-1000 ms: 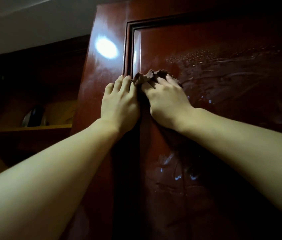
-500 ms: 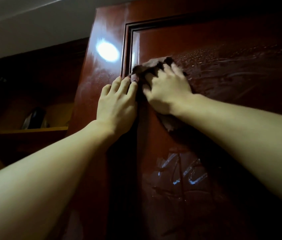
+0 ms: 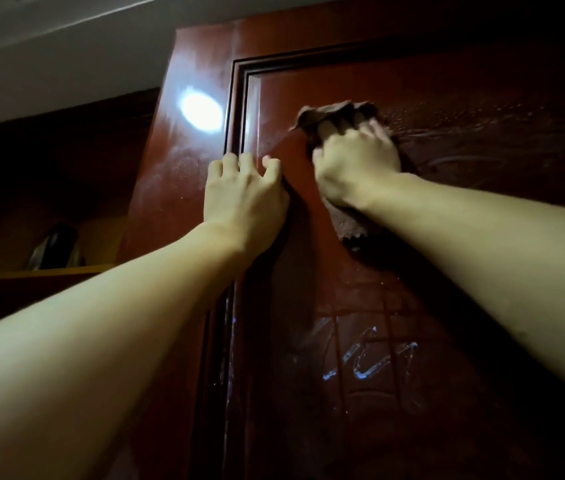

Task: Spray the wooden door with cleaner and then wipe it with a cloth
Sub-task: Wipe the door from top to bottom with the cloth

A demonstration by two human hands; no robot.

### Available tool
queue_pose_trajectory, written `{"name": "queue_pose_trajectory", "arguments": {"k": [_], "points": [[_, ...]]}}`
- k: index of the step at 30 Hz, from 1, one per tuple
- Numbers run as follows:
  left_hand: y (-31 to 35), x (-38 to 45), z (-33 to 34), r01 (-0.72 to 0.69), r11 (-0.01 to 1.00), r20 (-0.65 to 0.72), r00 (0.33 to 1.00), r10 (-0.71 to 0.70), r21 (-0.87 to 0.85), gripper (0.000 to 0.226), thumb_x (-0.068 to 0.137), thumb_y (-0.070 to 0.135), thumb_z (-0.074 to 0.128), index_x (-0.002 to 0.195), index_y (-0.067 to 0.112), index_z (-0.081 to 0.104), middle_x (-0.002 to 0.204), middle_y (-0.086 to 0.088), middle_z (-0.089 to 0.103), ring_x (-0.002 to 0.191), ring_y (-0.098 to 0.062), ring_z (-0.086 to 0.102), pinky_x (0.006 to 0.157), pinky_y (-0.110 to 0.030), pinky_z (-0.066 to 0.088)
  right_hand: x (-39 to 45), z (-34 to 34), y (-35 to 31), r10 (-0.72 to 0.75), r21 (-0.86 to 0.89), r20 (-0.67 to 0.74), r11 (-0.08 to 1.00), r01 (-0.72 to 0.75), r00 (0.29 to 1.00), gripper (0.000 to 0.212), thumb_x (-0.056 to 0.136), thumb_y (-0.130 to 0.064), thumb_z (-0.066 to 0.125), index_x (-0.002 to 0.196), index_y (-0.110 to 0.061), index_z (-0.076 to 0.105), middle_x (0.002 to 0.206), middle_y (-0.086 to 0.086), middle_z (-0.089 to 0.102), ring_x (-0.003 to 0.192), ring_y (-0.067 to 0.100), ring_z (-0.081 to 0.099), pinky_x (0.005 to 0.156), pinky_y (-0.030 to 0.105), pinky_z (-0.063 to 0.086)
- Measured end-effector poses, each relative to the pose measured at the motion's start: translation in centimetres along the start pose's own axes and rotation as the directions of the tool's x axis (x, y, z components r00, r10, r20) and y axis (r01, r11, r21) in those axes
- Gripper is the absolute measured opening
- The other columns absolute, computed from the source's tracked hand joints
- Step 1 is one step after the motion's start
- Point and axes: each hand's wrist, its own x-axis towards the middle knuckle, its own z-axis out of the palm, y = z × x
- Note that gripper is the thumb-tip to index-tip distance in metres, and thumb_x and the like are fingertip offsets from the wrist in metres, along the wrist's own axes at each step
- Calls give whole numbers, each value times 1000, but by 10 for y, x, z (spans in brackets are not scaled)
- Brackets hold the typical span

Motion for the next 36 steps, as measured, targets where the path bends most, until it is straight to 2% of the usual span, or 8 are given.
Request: {"name": "queue_pose_trajectory", "arguments": {"k": [3,9,13,17,20,24,31,36], "points": [[8,4,0,8,1000,-36,999,-8,-6,43,94,21,32,127,-4,45,116,-28,52,104,-44,50,87,-48,36,1,-4,0,88,-2,14,996,-88,996,53,96,-26,31,148,-17,30,154,19,33,145,35,21,121,45,9],[14,11,4,-81,991,-96,993,71,-109,51,85,21,26,120,-4,54,122,-29,55,104,-45,57,85,-49,43,-13,2,-12,-173,100,-50,979,177,984,45,96,-23,34,141,-21,42,148,9,45,140,26,31,120,37,11],[16,13,-2,-110,987,2,994,111,-118,57,89,20,32,145,10,33,150,-20,34,134,-38,38,98,-46,35,-4,-7,23,52,41,-34,998,-50,998,47,96,-21,33,142,-15,42,146,21,44,141,33,30,120,40,13],[26,19,-10,-42,986,38,998,49,-163,48,90,14,45,138,14,42,144,-17,42,127,-38,43,93,-44,38,1,-11,44,169,58,-51,984,-166,984,51,93,-16,34,143,-15,39,148,19,42,141,37,29,121,45,14],[31,24,-15,-28,985,30,999,33,-169,34,88,15,45,122,13,50,128,-16,54,115,-40,51,84,-42,40,-6,-10,29,67,84,-54,995,-62,996,46,95,-17,36,140,-14,43,142,21,48,137,37,34,120,41,16],[42,26,-15,21,994,45,999,-16,-109,40,92,17,42,131,9,44,130,-19,50,117,-44,49,88,-45,39,-12,-4,20,-183,109,-35,977,186,983,46,98,-22,35,144,-19,39,150,10,42,141,28,29,120,36,12],[66,35,-17,-27,993,38,999,31,-112,65,87,11,54,145,15,25,138,-20,36,125,-42,37,97,-48,35,-12,-19,106,143,60,-95,989,-138,985,51,96,-22,33,146,-17,36,151,19,37,141,37,28,119,45,18],[78,40,-15,17,990,41,999,-11,-138,54,91,14,47,143,15,31,145,-21,34,130,-46,34,99,-51,34,-17,-22,99,111,47,-55,993,-108,992,48,96,-22,37,144,-15,39,147,21,41,139,38,31,116,43,19]]}}
